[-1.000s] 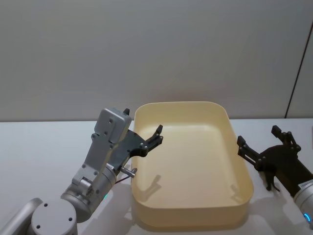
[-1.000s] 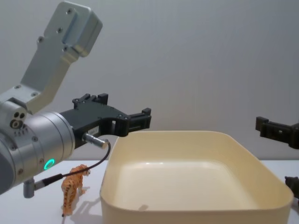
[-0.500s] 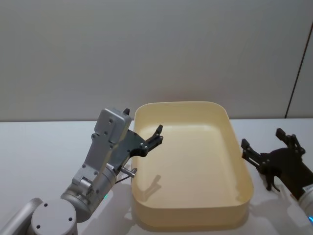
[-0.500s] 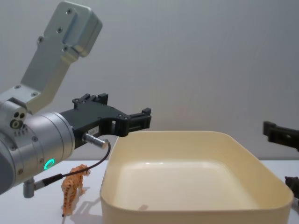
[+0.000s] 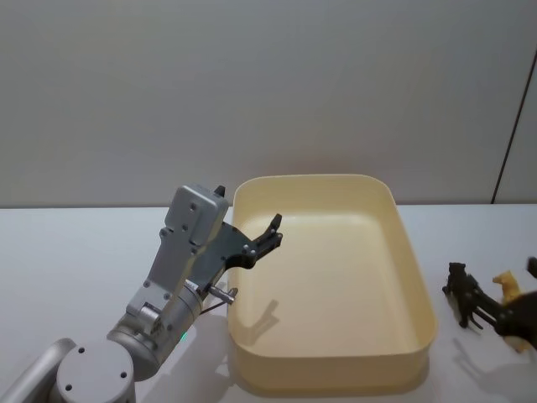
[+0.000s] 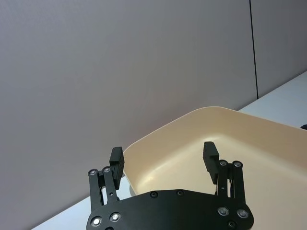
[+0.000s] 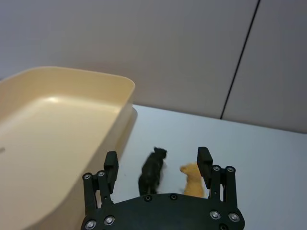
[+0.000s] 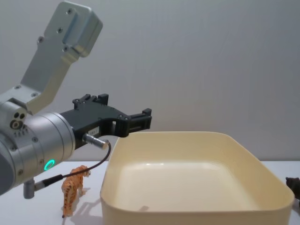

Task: Pick up the toy alternately with two hands and place it into the central storage box.

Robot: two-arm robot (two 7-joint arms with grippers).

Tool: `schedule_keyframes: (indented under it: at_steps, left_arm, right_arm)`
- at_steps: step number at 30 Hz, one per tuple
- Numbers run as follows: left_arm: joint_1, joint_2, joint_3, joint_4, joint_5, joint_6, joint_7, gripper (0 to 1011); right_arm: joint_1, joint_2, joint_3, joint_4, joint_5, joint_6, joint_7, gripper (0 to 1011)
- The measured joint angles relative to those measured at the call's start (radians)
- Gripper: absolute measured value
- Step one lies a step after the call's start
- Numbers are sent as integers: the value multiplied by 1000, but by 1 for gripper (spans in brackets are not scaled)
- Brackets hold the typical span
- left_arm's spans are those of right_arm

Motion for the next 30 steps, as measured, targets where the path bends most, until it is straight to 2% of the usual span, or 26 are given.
schedule_keyframes:
  at_steps: [8,14,20,25,30]
  left_arm:
    - [0,0,0,0,0,0,0,1001]
    - [0,0,0,0,0,0,0,1001]
    - [0,0,0,0,0,0,0,1001]
    - [0,0,0,0,0,0,0,1001]
    - [0,0,0,0,0,0,0,1001]
  right_arm:
    - [-84,48,34,-30,11,25,-58,1001]
    - [-117,64,48,-31,17,40,-73,1001]
    - [-120,62,51,-12,18,52,-65,1001]
    - [-100,49,46,16,11,60,-45,1001]
    - [-57,23,37,71,-4,69,-21,1001]
